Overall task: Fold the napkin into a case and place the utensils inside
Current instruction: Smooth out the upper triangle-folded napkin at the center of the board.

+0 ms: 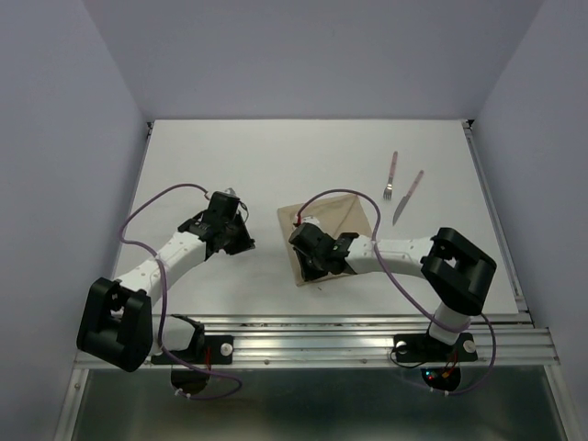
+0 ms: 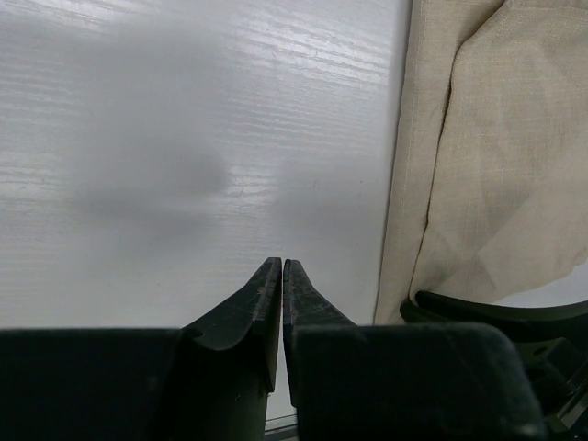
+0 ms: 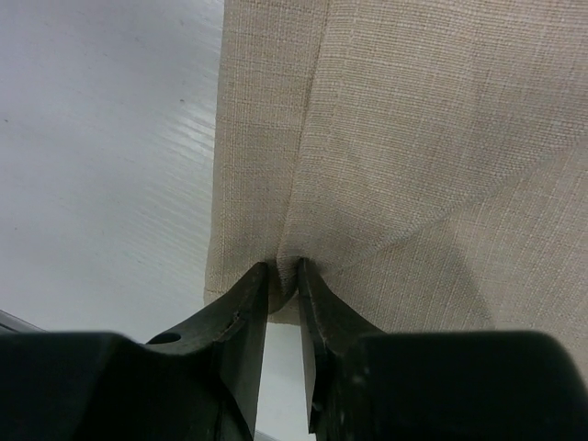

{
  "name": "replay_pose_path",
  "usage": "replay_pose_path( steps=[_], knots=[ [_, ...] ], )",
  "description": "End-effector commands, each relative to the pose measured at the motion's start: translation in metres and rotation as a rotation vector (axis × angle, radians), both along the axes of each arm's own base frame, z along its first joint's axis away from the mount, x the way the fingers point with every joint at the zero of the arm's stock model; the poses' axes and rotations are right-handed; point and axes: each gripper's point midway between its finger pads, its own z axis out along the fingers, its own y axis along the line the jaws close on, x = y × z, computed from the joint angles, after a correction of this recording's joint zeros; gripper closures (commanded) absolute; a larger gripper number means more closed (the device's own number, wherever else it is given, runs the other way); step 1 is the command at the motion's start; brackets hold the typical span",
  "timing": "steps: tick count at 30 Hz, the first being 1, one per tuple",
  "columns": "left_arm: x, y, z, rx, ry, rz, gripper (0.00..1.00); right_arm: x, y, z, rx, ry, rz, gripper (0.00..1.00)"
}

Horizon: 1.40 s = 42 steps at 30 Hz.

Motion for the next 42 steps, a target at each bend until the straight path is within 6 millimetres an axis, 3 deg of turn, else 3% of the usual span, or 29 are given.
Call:
replay_pose_path(
  steps=[1,6,10,12,17,20,21,29,34,37,42],
  knots=[
    [0.015,-0.004,0.018,-0.012,-0.052,-0.006,0.83,0.013,0.002,0.027,0.0,-0.08,-0.012,0.73],
    [0.025,-0.004,0.032,-0.012,-0.085,0.011,0.81,0.043,0.008,0.068,-0.007,-0.23,-0.025,0.63],
    [0.029,0.003,0.036,0.005,-0.089,0.035,0.8,0.072,0.009,0.073,-0.034,-0.27,-0.056,0.45],
    [0.029,0.007,0.038,0.008,-0.093,0.049,0.8,0.088,0.008,0.062,-0.066,-0.262,-0.063,0.44],
    [0.031,0.02,0.046,-0.048,-0.102,0.094,0.79,0.122,0.022,0.073,-0.073,-0.311,-0.07,0.43],
    [0.031,0.025,0.046,-0.043,-0.104,0.104,0.79,0.133,0.031,0.068,-0.1,-0.326,-0.043,0.42],
    [0.031,0.026,0.045,-0.04,-0.1,0.102,0.79,0.133,0.032,0.057,-0.126,-0.31,-0.029,0.42],
    [0.023,0.025,0.027,-0.047,-0.062,0.098,0.79,0.129,0.042,0.043,-0.114,-0.259,0.002,0.41],
    [0.024,0.022,0.021,-0.055,-0.051,0.09,0.79,0.108,0.026,0.031,-0.122,-0.196,-0.001,0.42],
    [0.025,0.02,0.019,-0.061,-0.048,0.081,0.78,0.09,0.022,0.04,-0.099,-0.193,-0.002,0.42],
    [0.031,0.016,0.015,-0.067,-0.041,0.069,0.76,0.06,0.007,0.031,-0.111,-0.159,-0.004,0.4]
  ],
)
